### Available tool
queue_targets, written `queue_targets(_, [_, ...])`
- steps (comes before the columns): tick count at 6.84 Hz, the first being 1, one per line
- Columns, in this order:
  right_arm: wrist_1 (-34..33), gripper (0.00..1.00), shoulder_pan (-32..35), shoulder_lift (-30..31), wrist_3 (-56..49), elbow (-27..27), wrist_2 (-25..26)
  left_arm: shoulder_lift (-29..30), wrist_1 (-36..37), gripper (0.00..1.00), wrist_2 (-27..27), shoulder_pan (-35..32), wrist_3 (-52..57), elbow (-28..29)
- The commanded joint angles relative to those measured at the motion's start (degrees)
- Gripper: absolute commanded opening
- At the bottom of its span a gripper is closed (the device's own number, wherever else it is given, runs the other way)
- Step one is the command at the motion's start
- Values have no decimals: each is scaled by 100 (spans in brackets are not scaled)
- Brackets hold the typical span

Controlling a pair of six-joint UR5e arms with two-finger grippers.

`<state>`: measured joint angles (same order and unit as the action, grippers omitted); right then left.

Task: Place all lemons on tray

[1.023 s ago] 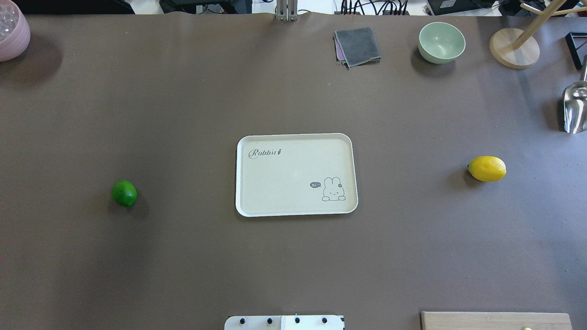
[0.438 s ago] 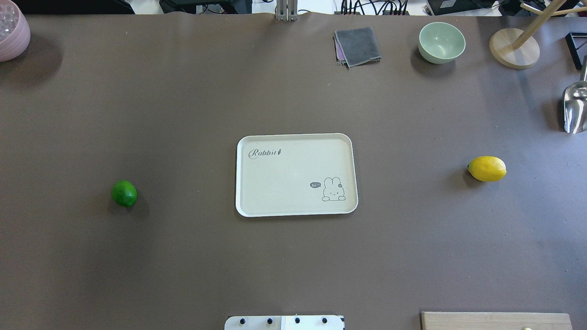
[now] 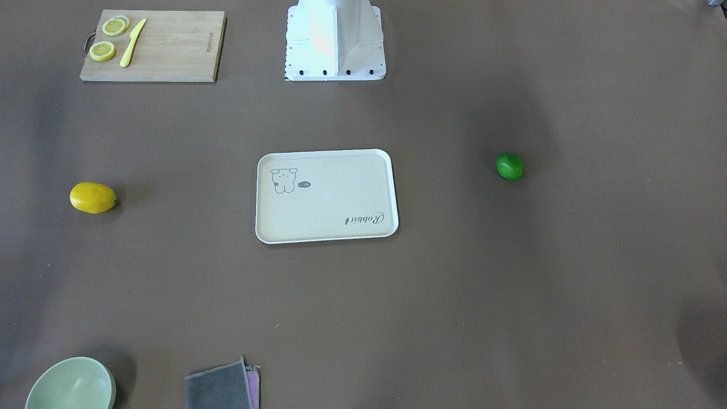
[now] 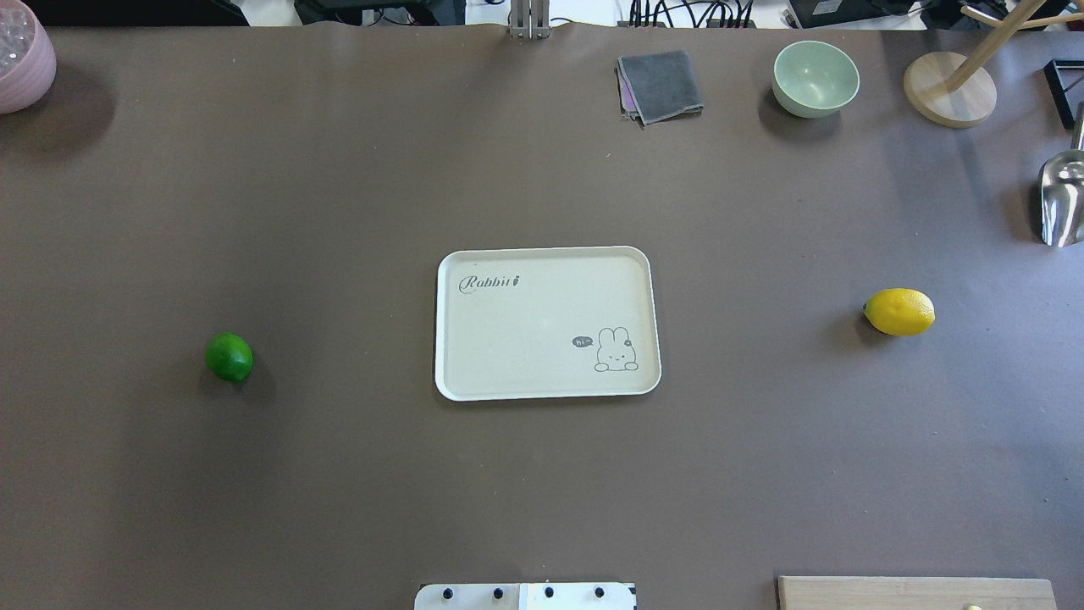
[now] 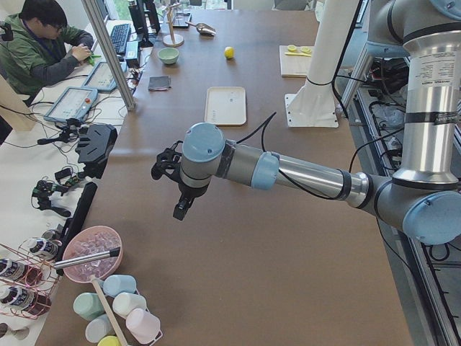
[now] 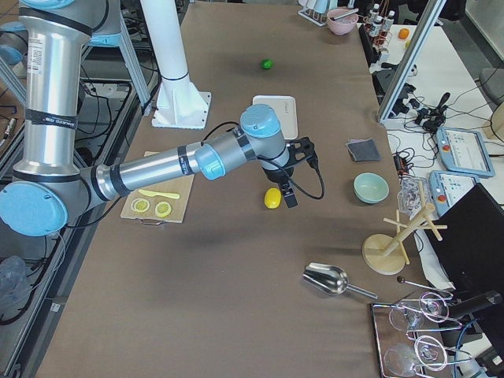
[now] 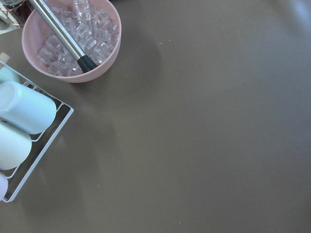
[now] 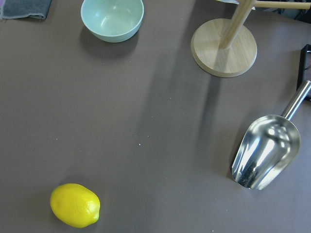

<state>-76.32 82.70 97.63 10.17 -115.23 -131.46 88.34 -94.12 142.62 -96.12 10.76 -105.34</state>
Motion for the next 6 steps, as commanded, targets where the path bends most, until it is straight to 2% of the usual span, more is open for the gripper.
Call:
queue_targets(1, [3,100,-541,-130,638,-8,-3,-19,-333,99,188,23,-13,-22])
queue_targets(2, [4,100,-988,-339,1401,-26,49,16,-736,99,188,346,-30,-30])
queue_targets(3, [4,100,-1366,-498,1817,-35,267,-1,-844,99,205,766,-291,-30])
queue_targets(5, [282,100,-2053,-657,2670,-52,900,-10,-2235,99,188,1820,-2515,5])
queue_targets(6, [328,100,-2108,-657,2761,-61,894,-10,-2591,99,179,2269,-3527,-4])
